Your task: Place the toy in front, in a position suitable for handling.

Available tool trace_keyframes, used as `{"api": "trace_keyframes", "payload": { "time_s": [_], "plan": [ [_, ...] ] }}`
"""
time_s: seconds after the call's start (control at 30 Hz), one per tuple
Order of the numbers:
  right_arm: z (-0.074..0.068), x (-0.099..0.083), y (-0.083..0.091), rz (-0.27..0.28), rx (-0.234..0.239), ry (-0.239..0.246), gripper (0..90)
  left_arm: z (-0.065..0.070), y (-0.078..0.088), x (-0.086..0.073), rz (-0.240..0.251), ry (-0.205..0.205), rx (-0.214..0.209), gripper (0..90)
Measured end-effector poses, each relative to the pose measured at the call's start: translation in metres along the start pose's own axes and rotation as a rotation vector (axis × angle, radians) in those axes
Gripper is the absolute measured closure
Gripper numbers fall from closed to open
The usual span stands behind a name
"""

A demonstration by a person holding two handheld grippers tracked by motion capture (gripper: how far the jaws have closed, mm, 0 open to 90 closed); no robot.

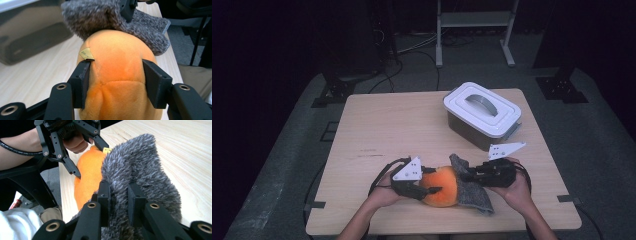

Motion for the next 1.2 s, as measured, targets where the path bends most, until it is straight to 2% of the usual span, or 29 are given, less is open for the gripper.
{"api": "trace_keyframes", "payload": {
  "time_s": [0.07,0.17,0.27,0.4,0.47,0.57,0.63,0.73,0.9,1.0,1.1,1.2],
  "plan": [
    [0.001,0.0,0.0,0.002,0.002,-0.004,74.5,-0.001,0.001,-0.001,0.002,-0.001,0.009,44.5],
    [0.004,-0.005,-0.002,-0.018,0.019,-0.034,74.1,-0.002,0.002,-0.004,-0.005,-0.001,-0.012,44.2],
    [0.007,-0.012,-0.004,-0.043,0.029,-0.052,74.2,-0.004,0.004,-0.008,-0.012,0.024,-0.046,42.9],
    [0.012,-0.018,-0.005,-0.075,0.012,-0.062,74.4,-0.006,0.009,-0.014,-0.006,0.064,-0.073,41.7],
    [0.01,-0.017,-0.004,-0.068,0.015,-0.068,74.5,-0.006,0.011,-0.015,-0.002,0.068,-0.071,41.7],
    [0.003,-0.009,-0.004,-0.041,0.036,-0.044,74.6,-0.005,0.012,-0.017,-0.002,0.061,-0.073,42.1],
    [0.002,-0.01,-0.006,-0.053,0.035,-0.041,74.6,-0.006,0.013,-0.018,-0.01,0.057,-0.072,42.3],
    [0.008,-0.017,-0.008,-0.072,0.033,-0.065,74.8,-0.008,0.014,-0.02,-0.005,0.073,-0.073,42.2],
    [0.016,-0.027,-0.007,-0.123,-0.002,-0.089,74.8,-0.01,0.015,-0.023,-0.003,0.087,-0.073,41.9],
    [0.015,-0.022,-0.004,-0.095,-0.014,-0.081,75.0,-0.01,0.015,-0.022,0.0,0.092,-0.075,41.6],
    [0.009,-0.015,-0.004,-0.059,0.012,-0.067,74.9,-0.011,0.014,-0.022,-0.001,0.092,-0.073,41.7],
    [0.01,-0.021,-0.011,-0.099,0.019,-0.076,74.8,-0.011,0.015,-0.023,0.004,0.102,-0.072,41.5]
  ]
}}
Point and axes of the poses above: each handheld gripper's, and its own axes: y roughly backward along the jaws, x roughly out of its top, z roughly to its right, the point moved 6 cm from there along -y, roughly forward along the jaws, and after that the axes turned 1 degree about x, right-handed, at the moved point
